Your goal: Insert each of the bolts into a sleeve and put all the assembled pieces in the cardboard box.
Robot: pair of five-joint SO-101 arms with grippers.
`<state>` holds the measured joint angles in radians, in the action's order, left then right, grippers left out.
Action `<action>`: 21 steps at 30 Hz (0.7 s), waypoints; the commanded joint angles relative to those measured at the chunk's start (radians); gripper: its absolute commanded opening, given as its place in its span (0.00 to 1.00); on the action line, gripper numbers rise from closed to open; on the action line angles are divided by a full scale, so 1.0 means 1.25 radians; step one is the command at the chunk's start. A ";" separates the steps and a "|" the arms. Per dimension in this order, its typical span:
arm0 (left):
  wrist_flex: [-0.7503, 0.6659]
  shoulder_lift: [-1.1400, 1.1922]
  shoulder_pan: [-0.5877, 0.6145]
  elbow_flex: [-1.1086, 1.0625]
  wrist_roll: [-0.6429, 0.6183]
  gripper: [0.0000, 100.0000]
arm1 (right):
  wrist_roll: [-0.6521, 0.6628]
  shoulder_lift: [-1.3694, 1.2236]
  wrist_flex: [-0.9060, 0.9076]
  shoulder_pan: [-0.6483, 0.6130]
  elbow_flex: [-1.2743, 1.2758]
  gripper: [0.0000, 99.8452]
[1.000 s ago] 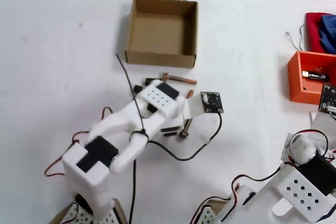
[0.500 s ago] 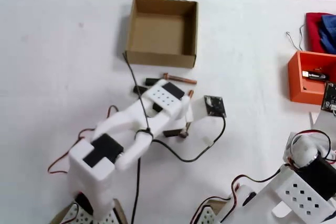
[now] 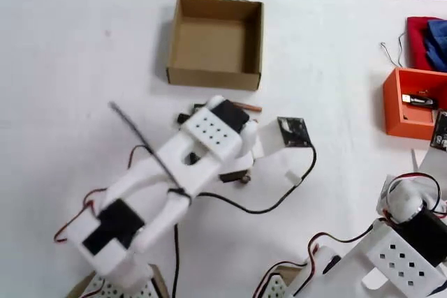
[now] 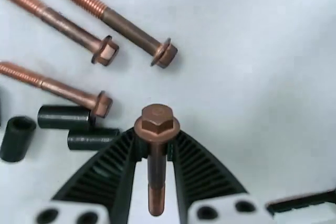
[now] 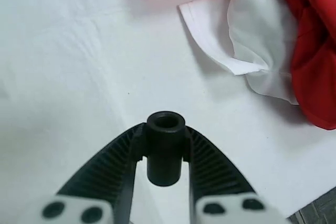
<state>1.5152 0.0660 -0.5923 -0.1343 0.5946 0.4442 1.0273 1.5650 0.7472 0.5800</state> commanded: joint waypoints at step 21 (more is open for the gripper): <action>-0.357 -0.910 0.532 -0.401 -0.393 0.02 | -0.191 0.348 -0.470 -0.719 0.333 0.02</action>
<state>1.2052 -0.9206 -0.0077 -0.5424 0.1895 0.2140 1.4262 1.1738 0.0199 0.9237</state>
